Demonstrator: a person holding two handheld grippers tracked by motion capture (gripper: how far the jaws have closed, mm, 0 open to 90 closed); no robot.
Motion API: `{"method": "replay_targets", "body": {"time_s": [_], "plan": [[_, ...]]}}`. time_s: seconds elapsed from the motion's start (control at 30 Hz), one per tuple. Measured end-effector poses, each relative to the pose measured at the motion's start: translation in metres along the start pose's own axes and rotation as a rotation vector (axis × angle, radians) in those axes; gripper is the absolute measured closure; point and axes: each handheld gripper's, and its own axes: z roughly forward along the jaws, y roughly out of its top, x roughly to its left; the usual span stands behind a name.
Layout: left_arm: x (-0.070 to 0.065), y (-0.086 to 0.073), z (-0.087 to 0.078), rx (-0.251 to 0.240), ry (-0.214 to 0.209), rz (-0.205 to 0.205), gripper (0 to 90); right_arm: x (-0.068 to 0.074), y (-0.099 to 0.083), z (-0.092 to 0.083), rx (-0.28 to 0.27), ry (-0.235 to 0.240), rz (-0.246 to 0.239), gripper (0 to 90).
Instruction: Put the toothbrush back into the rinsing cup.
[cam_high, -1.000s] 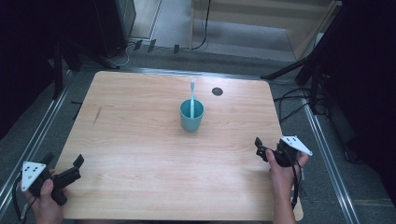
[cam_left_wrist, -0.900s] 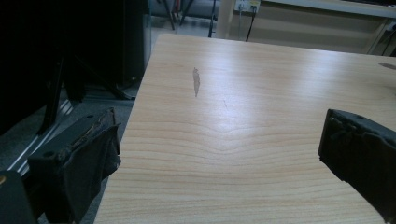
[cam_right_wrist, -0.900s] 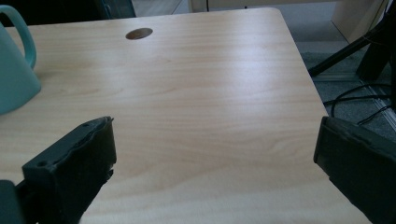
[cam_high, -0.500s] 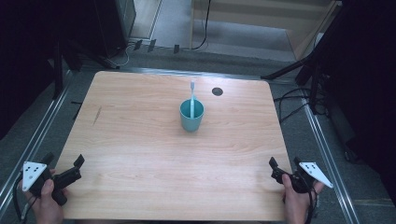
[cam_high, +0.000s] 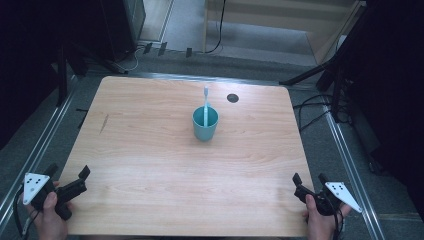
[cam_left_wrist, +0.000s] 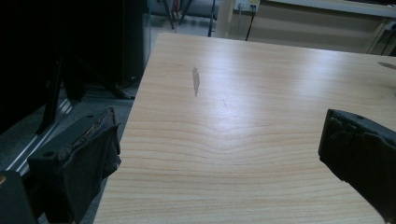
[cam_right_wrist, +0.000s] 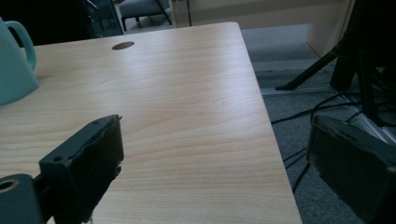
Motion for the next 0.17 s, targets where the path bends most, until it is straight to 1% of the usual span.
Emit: {"method": "replay_targets", "body": {"time_s": [0.17], "plan": [[-0.0004,0.0003,0.0009,0.006,0.001,0.000,0.0,-0.0020,0.0002,0.0001,-0.005,-0.016,0.029,5.3]]}}
